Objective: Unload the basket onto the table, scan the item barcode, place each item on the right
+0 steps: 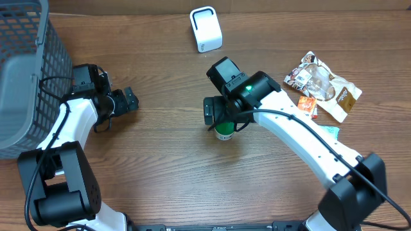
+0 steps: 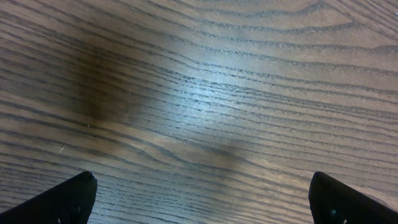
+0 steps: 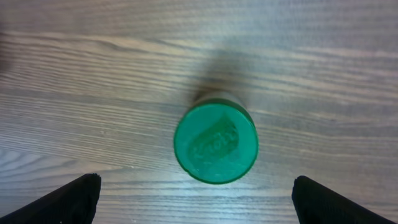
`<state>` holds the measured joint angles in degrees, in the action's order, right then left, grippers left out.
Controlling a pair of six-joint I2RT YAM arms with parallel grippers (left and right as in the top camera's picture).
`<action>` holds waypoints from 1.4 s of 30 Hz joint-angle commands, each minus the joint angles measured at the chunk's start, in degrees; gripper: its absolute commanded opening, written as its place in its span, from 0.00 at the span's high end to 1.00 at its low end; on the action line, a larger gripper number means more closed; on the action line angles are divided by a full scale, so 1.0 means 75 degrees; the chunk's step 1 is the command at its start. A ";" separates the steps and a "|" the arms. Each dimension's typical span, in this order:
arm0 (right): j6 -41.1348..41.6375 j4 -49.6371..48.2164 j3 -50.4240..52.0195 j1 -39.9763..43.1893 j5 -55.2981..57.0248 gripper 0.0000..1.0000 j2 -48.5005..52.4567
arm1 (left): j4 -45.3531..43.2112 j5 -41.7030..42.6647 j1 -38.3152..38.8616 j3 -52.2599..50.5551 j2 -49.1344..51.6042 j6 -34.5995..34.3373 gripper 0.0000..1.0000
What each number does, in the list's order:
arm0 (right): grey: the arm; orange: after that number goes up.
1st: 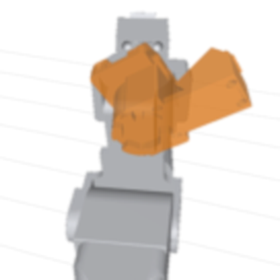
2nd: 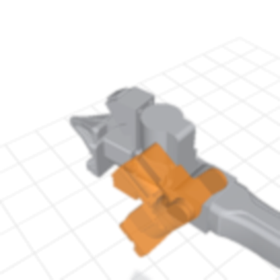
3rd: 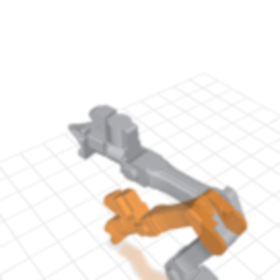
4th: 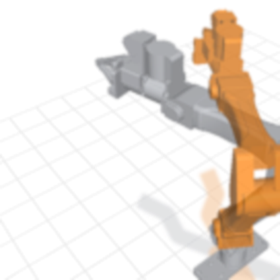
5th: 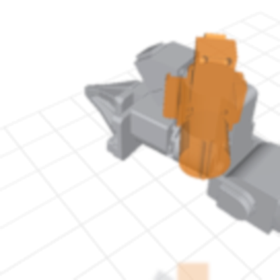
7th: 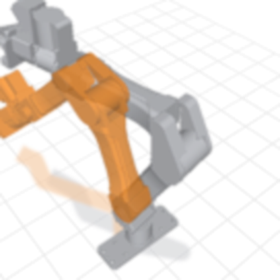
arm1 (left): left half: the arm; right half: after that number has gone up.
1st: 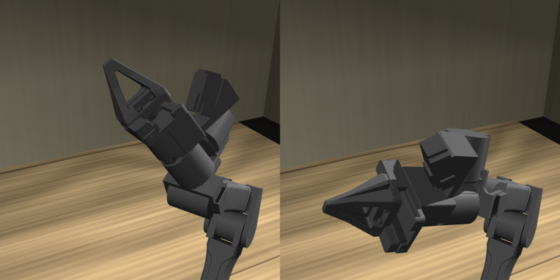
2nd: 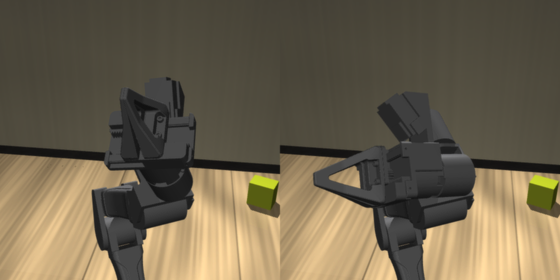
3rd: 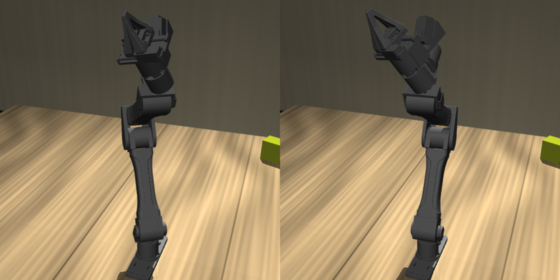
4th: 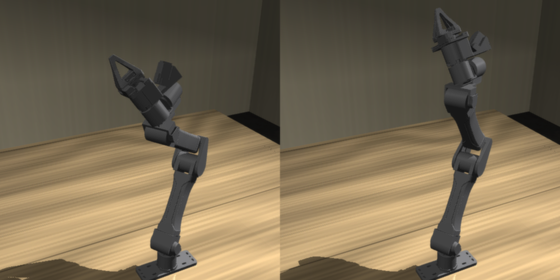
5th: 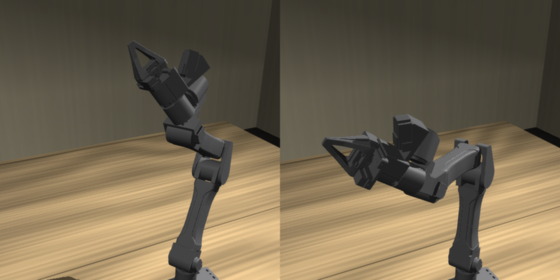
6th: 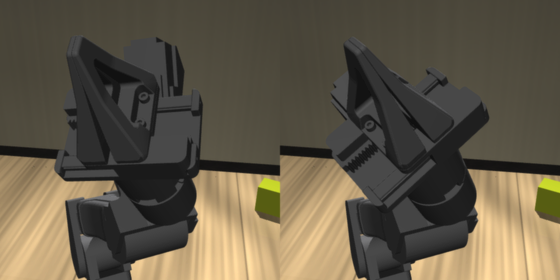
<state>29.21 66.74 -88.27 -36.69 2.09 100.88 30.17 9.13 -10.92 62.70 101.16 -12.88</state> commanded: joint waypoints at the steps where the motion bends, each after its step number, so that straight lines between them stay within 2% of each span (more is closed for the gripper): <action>1: 0.0198 0.0149 -0.0026 0.0102 -0.0102 0.00 0.0542 | -0.0026 -0.0099 -0.0041 0.0105 0.0047 0.0149 0.01; 13: 0.0548 0.0082 0.0038 0.0099 -0.0356 0.00 0.1614 | -0.0026 -0.0102 -0.0041 0.0105 0.0047 0.0149 0.00; 26: 0.0711 -0.1035 0.0921 0.0102 -0.0242 0.00 0.1670 | -0.0026 -0.0102 -0.0041 0.0105 0.0047 0.0149 0.00; 37: 0.0653 -0.1460 0.0962 0.0125 -0.0108 0.00 0.1684 | -0.0026 -0.0102 -0.0041 0.0105 0.0047 0.0149 0.00; 38: 0.0659 -0.1445 0.0962 0.0134 -0.0122 0.04 0.1684 | -0.0026 -0.0102 -0.0041 0.0105 0.0047 0.0149 0.00; 40: 0.0755 -0.1349 0.0965 0.0143 -0.0119 0.20 0.1684 | -0.0026 -0.0099 -0.0041 0.0105 0.0047 0.0149 0.00; 42: 0.0799 -0.1320 0.0970 0.0143 -0.0119 0.20 0.1684 | -0.0026 -0.0099 -0.0041 0.0105 0.0047 0.0149 0.00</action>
<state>34.57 56.75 -81.23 -35.99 0.45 113.01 30.17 9.13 -10.92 62.70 101.16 -12.86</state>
